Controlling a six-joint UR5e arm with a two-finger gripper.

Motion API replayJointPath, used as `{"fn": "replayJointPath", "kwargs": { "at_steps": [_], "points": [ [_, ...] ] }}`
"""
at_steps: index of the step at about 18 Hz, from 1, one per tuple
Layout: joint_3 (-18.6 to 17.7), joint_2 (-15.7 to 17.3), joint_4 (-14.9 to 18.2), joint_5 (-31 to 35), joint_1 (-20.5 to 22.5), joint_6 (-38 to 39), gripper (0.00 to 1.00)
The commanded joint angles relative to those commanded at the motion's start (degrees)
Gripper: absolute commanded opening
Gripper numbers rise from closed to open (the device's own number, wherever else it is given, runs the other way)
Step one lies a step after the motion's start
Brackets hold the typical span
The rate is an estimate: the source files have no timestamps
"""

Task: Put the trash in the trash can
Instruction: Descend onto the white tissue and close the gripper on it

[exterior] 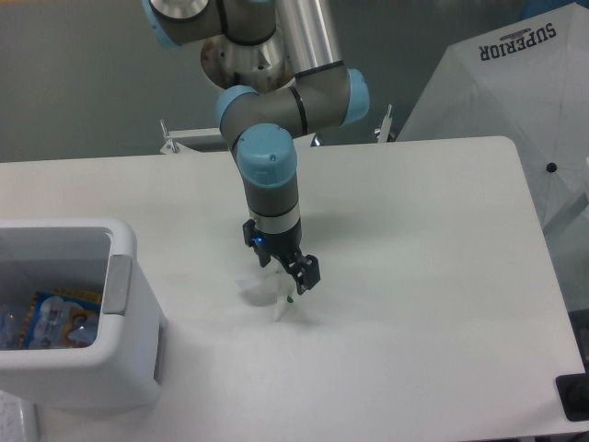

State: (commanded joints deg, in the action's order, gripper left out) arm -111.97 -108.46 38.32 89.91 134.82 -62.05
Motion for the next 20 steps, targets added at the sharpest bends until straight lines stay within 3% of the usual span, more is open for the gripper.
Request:
{"fn": "replayJointPath", "kwargs": {
  "at_steps": [3, 7, 12, 14, 17, 20],
  "points": [
    [0.3, -0.3, 0.0, -0.4, 0.0, 0.1, 0.77],
    [1.1, -0.9, 0.0, -0.4, 0.0, 1.1, 0.62],
    [1.1, -0.9, 0.0, -0.5, -0.1, 3.2, 0.27],
    [1.1, -0.9, 0.0, -0.5, -0.1, 3.9, 0.24],
    [1.1, -0.9, 0.0, -0.6, -0.2, 4.6, 0.11],
    [1.1, -0.8, 0.0, -1.1, -0.2, 4.7, 0.09]
  ]
}}
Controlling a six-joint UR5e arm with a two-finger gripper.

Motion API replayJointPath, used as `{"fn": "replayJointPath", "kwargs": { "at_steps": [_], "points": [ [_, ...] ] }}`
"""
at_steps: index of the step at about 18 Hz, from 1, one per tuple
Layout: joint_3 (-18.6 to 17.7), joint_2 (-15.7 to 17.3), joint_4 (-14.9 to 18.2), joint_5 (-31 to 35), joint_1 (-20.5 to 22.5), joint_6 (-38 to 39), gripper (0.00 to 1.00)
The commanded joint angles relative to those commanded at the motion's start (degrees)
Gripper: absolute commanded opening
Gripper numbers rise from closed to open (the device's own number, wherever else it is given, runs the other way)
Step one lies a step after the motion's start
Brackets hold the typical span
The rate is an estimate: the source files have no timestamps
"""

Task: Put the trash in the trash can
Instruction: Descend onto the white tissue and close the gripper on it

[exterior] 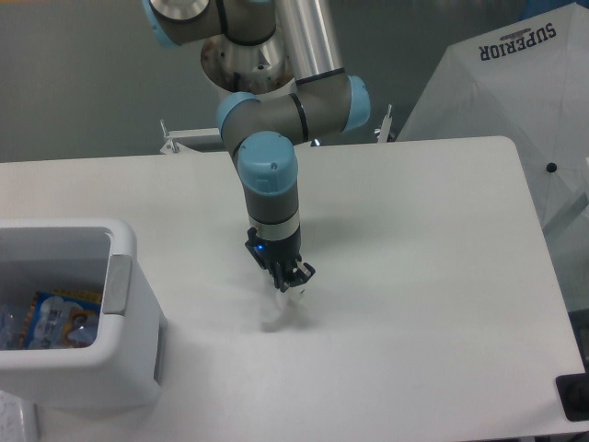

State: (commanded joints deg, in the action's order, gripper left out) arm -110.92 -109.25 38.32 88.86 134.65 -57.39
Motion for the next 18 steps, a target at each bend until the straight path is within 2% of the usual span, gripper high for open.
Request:
{"fn": "replayJointPath", "kwargs": {
  "at_steps": [3, 7, 13, 15, 16, 18],
  "points": [
    [0.6, 0.2, -0.1, -1.5, 0.1, 3.1, 0.09],
    [4.2, 1.2, -0.1, -7.9, 0.8, 7.0, 0.09],
    [14.7, 1.4, -0.4, -15.2, 1.1, 23.9, 0.09],
    [19.8, 0.9, -0.4, -16.1, 1.1, 29.6, 0.10],
    [23.3, 0.3, -0.5, -16.4, 1.0, 34.9, 0.10],
    [27.6, -0.7, -0.6, -16.5, 1.0, 40.1, 0.10]
  ]
}}
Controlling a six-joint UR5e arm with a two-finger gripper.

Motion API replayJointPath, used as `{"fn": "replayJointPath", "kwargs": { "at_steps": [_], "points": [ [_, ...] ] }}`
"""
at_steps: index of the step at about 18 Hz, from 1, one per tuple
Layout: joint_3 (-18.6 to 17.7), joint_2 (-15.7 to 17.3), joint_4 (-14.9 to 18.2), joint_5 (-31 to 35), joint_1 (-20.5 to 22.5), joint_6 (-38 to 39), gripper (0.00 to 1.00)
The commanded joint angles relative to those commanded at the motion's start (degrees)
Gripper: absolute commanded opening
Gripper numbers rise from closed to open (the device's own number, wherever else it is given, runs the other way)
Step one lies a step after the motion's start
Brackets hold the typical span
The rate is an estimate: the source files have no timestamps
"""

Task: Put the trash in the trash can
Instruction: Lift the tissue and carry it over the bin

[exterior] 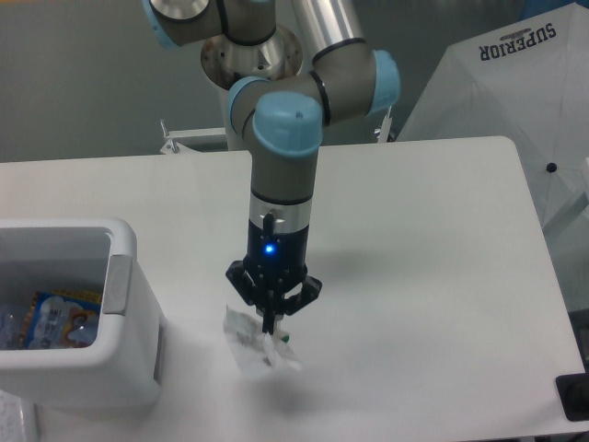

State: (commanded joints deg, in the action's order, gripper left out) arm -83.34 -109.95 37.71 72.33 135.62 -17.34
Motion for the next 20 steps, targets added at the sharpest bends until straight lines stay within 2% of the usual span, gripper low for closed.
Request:
{"fn": "replayJointPath", "kwargs": {
  "at_steps": [3, 7, 13, 17, 20],
  "points": [
    [3.8, -0.3, 0.0, -0.5, 0.0, 5.0, 0.11],
    [4.7, 1.0, 0.0, -4.1, -0.3, 13.7, 0.12],
    [1.7, 6.1, 0.2, -8.9, -2.9, 20.9, 0.12],
    [-0.9, 7.6, 0.2, -13.7, -5.4, 20.6, 0.12],
    [-2.4, 8.2, 0.1, -14.2, -7.4, 19.3, 0.12]
  ]
}}
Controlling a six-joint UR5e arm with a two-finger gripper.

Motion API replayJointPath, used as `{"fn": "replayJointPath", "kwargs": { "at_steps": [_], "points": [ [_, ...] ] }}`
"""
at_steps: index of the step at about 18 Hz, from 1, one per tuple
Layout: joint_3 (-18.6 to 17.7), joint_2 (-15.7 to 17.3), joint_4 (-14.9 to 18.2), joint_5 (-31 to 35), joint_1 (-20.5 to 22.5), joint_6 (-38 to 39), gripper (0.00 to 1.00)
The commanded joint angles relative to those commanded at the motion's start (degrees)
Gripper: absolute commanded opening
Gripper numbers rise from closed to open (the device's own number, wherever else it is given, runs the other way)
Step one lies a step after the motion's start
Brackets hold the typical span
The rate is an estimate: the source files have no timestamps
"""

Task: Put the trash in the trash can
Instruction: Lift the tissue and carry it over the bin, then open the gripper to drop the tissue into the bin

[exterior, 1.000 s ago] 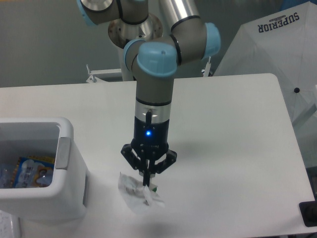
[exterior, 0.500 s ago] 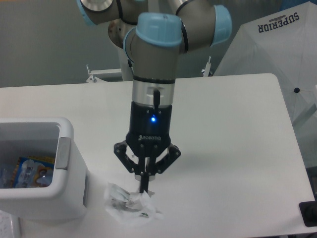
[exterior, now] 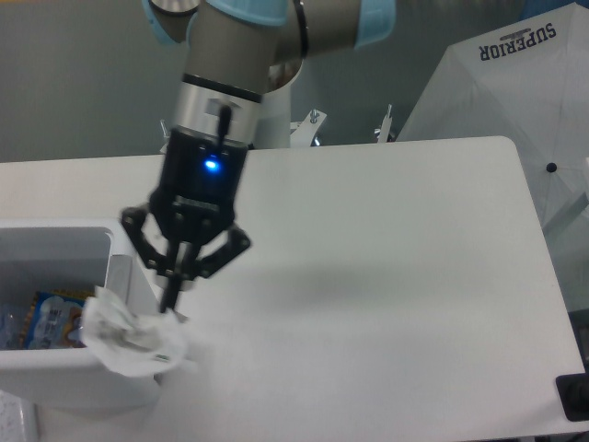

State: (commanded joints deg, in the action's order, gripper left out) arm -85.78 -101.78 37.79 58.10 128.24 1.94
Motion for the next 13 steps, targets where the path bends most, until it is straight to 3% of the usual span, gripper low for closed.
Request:
{"fn": "replayJointPath", "kwargs": {
  "at_steps": [5, 9, 11, 12, 13],
  "points": [
    [-2.2, 0.2, 0.1, -0.2, -3.3, -2.6, 0.12],
    [-10.5, 4.2, 0.1, -0.1, -5.1, -9.5, 0.12],
    [-13.0, 5.3, 0.0, -0.1, -5.2, -13.3, 0.25],
    [-12.8, 5.3, 0.0, -0.1, -5.2, -13.4, 0.27],
    [-12.5, 5.2, 0.0, -0.1, -5.2, -13.5, 0.36]
  ]
}}
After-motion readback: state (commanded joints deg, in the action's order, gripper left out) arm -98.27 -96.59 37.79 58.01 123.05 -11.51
